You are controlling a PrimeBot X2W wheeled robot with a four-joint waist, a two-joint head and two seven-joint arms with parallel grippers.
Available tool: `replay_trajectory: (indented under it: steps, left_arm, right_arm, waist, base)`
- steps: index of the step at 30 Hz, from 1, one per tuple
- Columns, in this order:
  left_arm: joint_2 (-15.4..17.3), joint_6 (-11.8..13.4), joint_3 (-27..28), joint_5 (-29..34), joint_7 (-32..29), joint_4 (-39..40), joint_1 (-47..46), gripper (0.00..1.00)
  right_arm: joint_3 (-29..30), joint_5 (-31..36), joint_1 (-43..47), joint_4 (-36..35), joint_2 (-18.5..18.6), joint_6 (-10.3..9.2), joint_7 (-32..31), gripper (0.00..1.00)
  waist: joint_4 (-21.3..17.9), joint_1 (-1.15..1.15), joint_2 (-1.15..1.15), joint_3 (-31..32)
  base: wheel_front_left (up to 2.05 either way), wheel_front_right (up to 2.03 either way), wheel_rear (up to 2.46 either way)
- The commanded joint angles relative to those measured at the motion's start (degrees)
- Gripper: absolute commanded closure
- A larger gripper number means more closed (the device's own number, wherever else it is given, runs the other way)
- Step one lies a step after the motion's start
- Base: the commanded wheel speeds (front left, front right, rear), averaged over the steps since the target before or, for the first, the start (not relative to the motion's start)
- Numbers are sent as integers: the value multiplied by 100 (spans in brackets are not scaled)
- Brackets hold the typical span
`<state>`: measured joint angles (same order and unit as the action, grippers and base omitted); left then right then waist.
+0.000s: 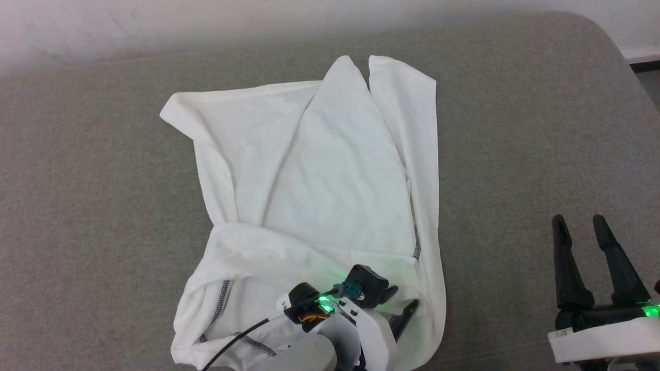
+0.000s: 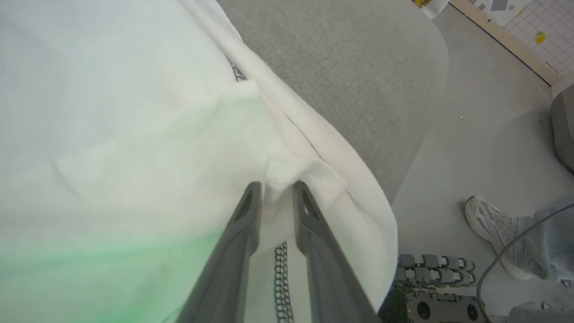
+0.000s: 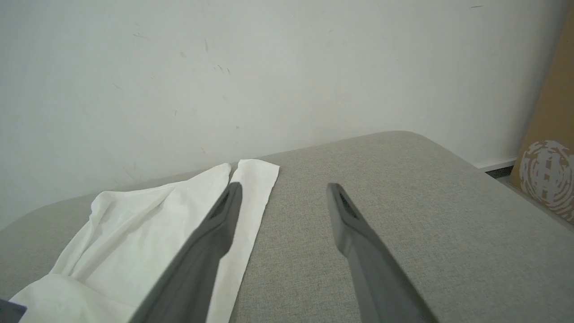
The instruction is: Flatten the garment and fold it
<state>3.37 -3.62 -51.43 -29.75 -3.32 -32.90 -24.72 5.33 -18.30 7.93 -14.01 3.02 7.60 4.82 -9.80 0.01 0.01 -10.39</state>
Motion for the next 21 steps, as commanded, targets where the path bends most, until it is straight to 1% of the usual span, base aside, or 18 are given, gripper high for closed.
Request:
replay_trajectory:
  steps: [1,4,7,9,12,16,21]
  left_arm:
    - [-34,-54,-15,-50,125,9,73,0]
    - [-38,-44,64,-27,763,211,70,0]
    - [-9,83,253,29,1449,490,113,0]
    - [66,242,441,85,1686,729,174,0]
    - [192,462,857,119,1813,1191,350,0]
    - [298,753,1825,362,1829,2189,679,0]
    - [405,874,3056,808,1831,2944,1183,0]
  right_arm:
    - [-3,-22,-57,15,-14,-11,40,0]
    - [20,47,-52,30,-14,-11,35,0]
    - [64,110,-34,21,-14,-11,7,0]
    - [80,141,-15,2,-14,-11,-19,0]
    - [147,194,31,-11,-14,-11,-61,0]
    - [178,209,43,-39,-14,-11,-98,0]
    - [175,227,-32,58,-14,-11,-123,0]
  waist:
    - [61,-1,-1,74]
    - [142,-1,-1,188]
    - [240,-1,-1,322]
    - [305,-1,-1,414]
    - [415,-1,-1,545]
    - [516,-1,-1,581]
    - [595,-1,-1,554]
  base:
    - [0,0,0]
    - [0,0,0]
    - [0,0,0]
    - [0,0,0]
    - [0,0,0]
    - [0,0,0]
    - [0,0,0]
